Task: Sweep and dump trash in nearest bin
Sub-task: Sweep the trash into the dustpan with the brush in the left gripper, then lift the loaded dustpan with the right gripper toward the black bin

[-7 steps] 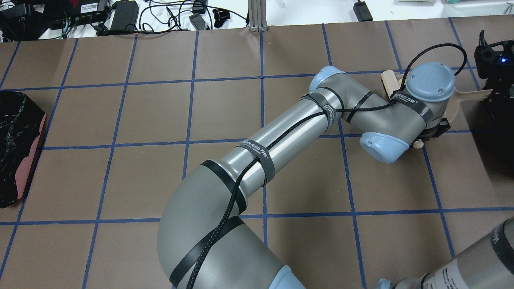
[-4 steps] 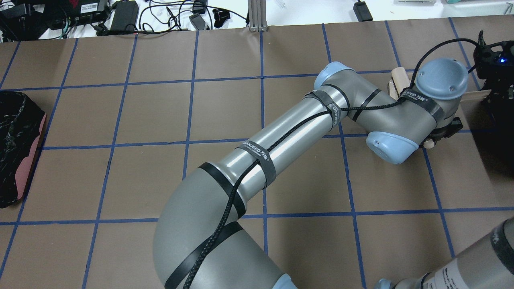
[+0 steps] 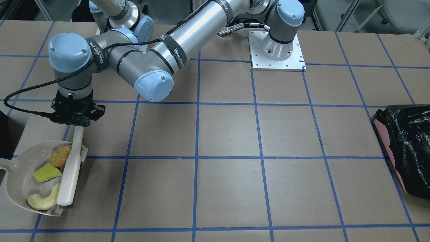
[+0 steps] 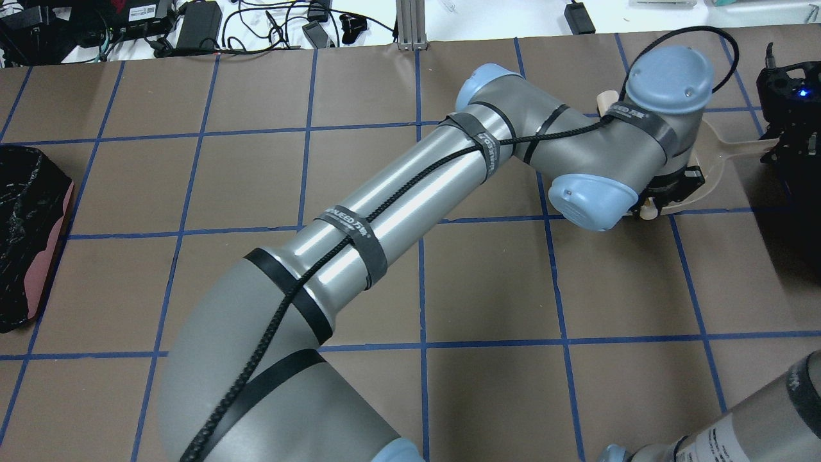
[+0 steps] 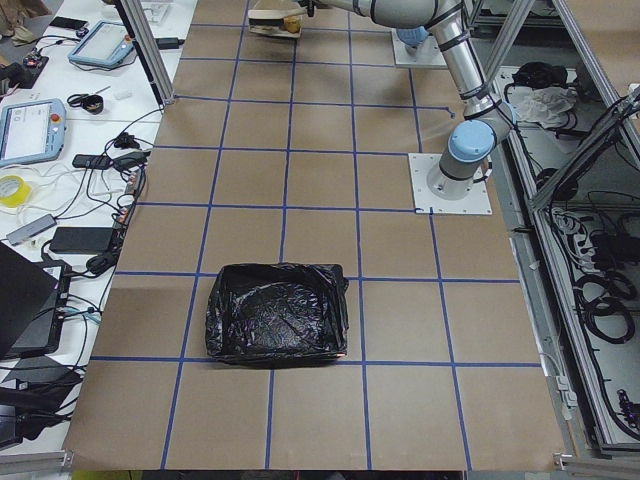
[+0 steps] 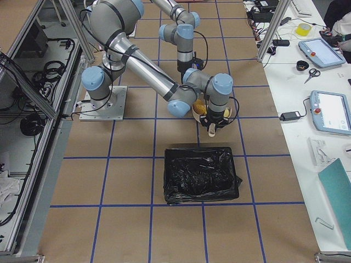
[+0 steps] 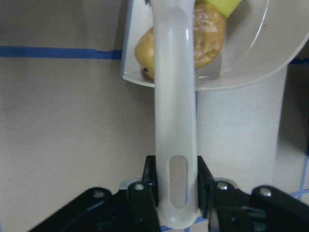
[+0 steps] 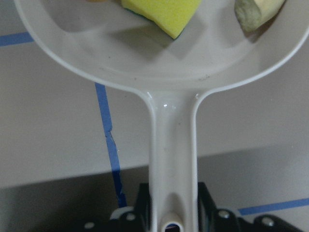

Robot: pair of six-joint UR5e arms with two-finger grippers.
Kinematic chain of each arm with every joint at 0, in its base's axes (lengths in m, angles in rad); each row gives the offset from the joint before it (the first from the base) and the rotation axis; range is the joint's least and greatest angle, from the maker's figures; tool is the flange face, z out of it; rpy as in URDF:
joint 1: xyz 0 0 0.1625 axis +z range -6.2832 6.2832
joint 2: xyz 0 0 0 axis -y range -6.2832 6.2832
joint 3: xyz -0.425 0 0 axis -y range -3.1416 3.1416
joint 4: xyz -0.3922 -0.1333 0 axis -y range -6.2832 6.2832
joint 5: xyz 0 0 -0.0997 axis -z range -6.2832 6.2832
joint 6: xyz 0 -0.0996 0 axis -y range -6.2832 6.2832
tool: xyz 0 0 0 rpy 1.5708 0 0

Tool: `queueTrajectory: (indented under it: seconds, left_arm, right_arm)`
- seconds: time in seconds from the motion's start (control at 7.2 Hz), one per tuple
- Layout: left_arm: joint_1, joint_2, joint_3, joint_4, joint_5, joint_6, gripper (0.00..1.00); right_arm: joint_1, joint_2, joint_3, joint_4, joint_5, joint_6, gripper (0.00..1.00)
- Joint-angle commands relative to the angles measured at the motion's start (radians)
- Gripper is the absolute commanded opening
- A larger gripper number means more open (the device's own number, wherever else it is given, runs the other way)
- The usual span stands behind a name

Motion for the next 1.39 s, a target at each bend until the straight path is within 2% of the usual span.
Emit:
queueTrajectory:
  seconds: [0.0,0.28,0.56,0.83,0.97,1.25]
  left_arm:
    - [0.124,0.107,-0.088,-0.102,0.009,0.122,0.0]
    - [0.181,0.226,-0.267,-0.106,0.023,0.198,0.0]
    - [0.186,0.39,-0.509,-0.104,0.061,0.258,0.0]
    - [0.19,0.525,-0.73,-0.089,0.075,0.31,0.0]
    - [0.204,0.585,-0.815,-0.065,0.075,0.321,0.0]
    - [0.226,0.676,-0.938,-0.06,0.075,0.35,0.0]
  right_arm:
    - [-0.06,-0.017,-0.004,0.104,0.141,-0.007,0.0]
    - [-0.1,-0.02,-0.024,0.211,0.266,-0.021,0.0]
    - [-0.14,-0.024,-0.08,0.371,0.414,-0.024,0.0]
    - [-0.171,-0.036,-0.1,0.431,0.54,-0.035,0.0]
    - [-0.172,-0.061,-0.123,0.449,0.555,-0.024,0.0]
    - [-0.174,-0.073,-0.204,0.46,0.425,-0.036,0.0]
